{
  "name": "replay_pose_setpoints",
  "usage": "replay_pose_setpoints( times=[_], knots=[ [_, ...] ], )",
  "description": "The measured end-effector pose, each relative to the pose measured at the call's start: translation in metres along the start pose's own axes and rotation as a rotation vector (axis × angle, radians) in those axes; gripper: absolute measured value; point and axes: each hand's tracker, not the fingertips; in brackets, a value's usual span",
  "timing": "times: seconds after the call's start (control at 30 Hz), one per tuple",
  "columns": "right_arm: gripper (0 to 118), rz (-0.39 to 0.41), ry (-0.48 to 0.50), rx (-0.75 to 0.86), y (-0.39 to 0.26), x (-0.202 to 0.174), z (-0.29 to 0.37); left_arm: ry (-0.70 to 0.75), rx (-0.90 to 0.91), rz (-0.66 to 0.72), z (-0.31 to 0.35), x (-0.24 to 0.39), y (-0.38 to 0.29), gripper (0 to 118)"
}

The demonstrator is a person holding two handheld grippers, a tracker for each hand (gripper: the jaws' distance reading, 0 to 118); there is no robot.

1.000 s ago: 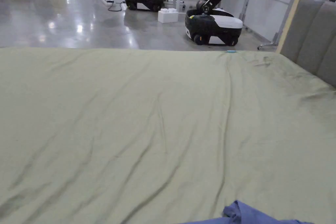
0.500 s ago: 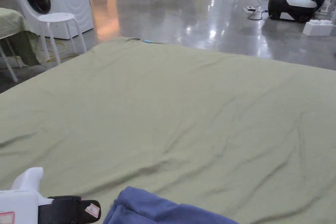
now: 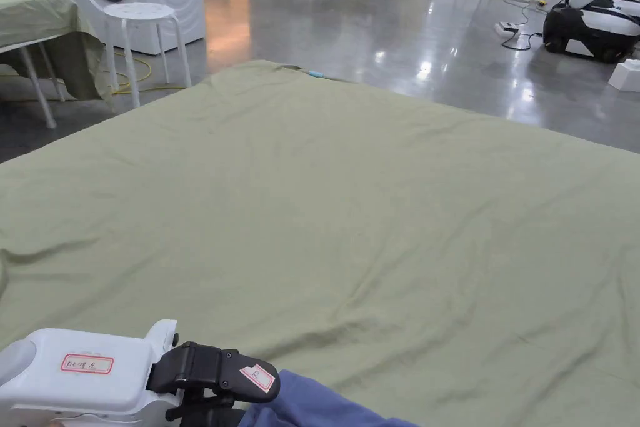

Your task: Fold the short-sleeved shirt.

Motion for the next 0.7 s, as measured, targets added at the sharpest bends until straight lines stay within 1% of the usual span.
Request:
replay_pose_setpoints(
  times=[0.07, 0.17, 0.2, 0.23, 0.27, 0.3, 0.33, 0.37, 0.4, 0.5, 0.6, 0.7],
  knots=[
    [2, 0.036, 0.007, -0.016, 0.001, -0.008, -0.001, 0.056, -0.046, -0.08, -0.014, 0.007, 0.002, 99],
    [2, 0.063, 0.028, -0.027, 0.006, -0.019, -0.003, 0.084, -0.094, -0.169, -0.045, 0.018, 0.004, 98],
    [2, 0.066, 0.039, -0.029, 0.007, -0.021, -0.004, 0.076, -0.103, -0.177, -0.058, 0.019, 0.0, 95],
    [2, 0.067, 0.048, -0.029, 0.009, -0.023, -0.005, 0.073, -0.11, -0.175, -0.069, 0.019, -0.004, 82],
    [2, 0.07, 0.057, -0.028, 0.01, -0.024, -0.005, 0.077, -0.115, -0.168, -0.074, 0.018, 0.0, 53],
    [2, 0.072, 0.062, -0.028, 0.011, -0.024, -0.007, 0.136, -0.123, -0.126, -0.083, 0.014, -0.001, 11],
    [2, 0.074, 0.062, -0.03, 0.011, -0.024, -0.007, 0.24, -0.135, -0.072, -0.093, 0.008, -0.005, 11],
    [2, 0.078, 0.061, -0.031, 0.011, -0.024, -0.007, 0.276, -0.104, -0.048, -0.097, 0.004, -0.008, 11],
    [2, 0.082, 0.059, -0.032, 0.012, -0.024, -0.006, 0.148, -0.065, -0.038, -0.089, 0.008, -0.006, 11],
    [2, 0.072, 0.043, -0.029, 0.011, -0.02, -0.003, 0.175, -0.027, -0.024, -0.071, 0.014, -0.007, 11],
    [2, 0.039, 0.03, -0.013, 0.011, -0.013, 0.001, 0.026, 0.028, 0.114, -0.043, 0.008, -0.013, 11],
    [2, 0.006, 0.018, -0.006, 0.011, -0.007, 0.003, 0.0, 0.143, 0.07, -0.014, 0.018, -0.019, 11]
  ],
)
